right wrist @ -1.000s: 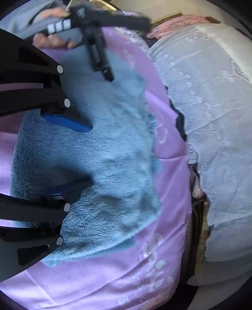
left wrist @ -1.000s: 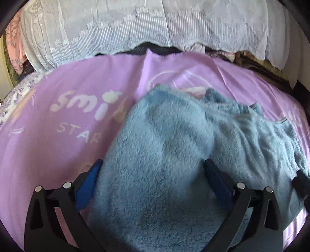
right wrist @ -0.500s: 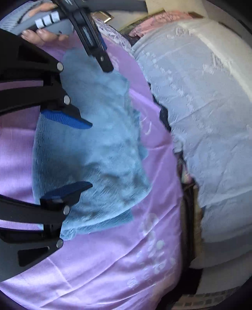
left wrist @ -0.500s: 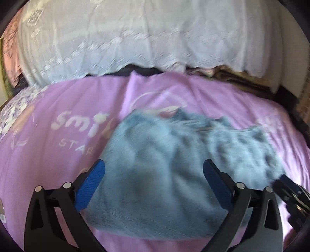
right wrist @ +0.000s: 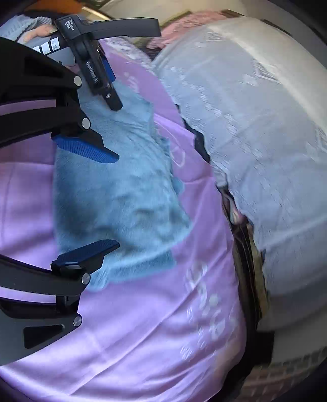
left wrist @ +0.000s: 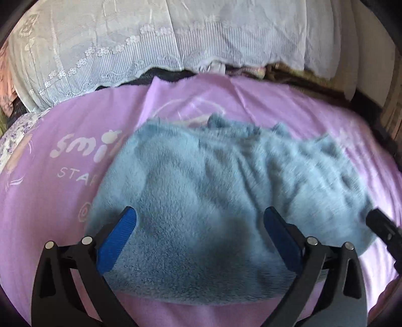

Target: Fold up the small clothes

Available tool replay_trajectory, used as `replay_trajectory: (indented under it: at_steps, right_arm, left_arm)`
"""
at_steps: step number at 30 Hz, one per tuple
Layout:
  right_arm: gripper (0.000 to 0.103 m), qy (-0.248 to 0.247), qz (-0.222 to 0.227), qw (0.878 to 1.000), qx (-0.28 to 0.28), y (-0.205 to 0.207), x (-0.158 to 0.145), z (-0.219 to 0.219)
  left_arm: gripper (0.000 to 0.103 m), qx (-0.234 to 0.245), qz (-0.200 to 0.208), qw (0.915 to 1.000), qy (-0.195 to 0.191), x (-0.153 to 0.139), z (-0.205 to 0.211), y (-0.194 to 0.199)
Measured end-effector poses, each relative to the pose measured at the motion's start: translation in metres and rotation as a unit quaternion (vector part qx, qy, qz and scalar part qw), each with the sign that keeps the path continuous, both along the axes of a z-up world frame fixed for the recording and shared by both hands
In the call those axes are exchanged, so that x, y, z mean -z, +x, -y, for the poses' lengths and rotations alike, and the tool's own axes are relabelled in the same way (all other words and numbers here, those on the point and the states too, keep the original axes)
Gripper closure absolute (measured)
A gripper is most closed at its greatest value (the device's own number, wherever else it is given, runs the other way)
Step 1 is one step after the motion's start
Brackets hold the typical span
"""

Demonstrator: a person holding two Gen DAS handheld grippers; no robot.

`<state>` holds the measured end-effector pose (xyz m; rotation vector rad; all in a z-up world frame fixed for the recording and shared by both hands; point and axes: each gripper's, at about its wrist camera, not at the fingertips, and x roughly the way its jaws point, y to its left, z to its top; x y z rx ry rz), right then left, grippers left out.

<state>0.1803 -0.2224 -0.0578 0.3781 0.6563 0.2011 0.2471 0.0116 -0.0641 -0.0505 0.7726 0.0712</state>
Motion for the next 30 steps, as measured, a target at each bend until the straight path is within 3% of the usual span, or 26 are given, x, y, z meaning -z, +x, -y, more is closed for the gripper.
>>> replay_trajectory:
  at_steps: [3, 7, 10, 23, 26, 30]
  right_arm:
    - [0.039, 0.029, -0.020, 0.999, 0.030, -0.012, 0.010, 0.021]
    - [0.039, 0.071, -0.051, 0.995, 0.038, -0.021, 0.027, 0.036]
    - [0.039, 0.085, -0.059, 0.994, 0.037, -0.022, 0.033, 0.036]
    - [0.039, 0.151, -0.105, 0.982, 0.038, 0.001, 0.054, 0.031]
    - [0.039, 0.161, -0.110, 0.980, 0.048, 0.016, 0.056, 0.029]
    - [0.038, 0.168, -0.114, 0.977, 0.068, 0.037, 0.057, 0.025]
  left_arm:
    - [0.004, 0.010, 0.010, 0.9999, -0.001, -0.005, 0.008, -0.005]
    - [0.004, 0.014, -0.037, 0.9985, 0.038, 0.026, 0.018, 0.010]
    - [0.004, 0.012, -0.023, 0.9987, 0.043, 0.023, 0.019, 0.006]
    - [0.004, -0.002, -0.018, 0.9998, -0.004, 0.006, 0.004, 0.006]
    - [0.004, 0.004, -0.049, 0.9987, 0.015, 0.024, 0.010, 0.017]
    - [0.004, 0.002, -0.030, 0.9987, 0.042, 0.025, 0.017, 0.013]
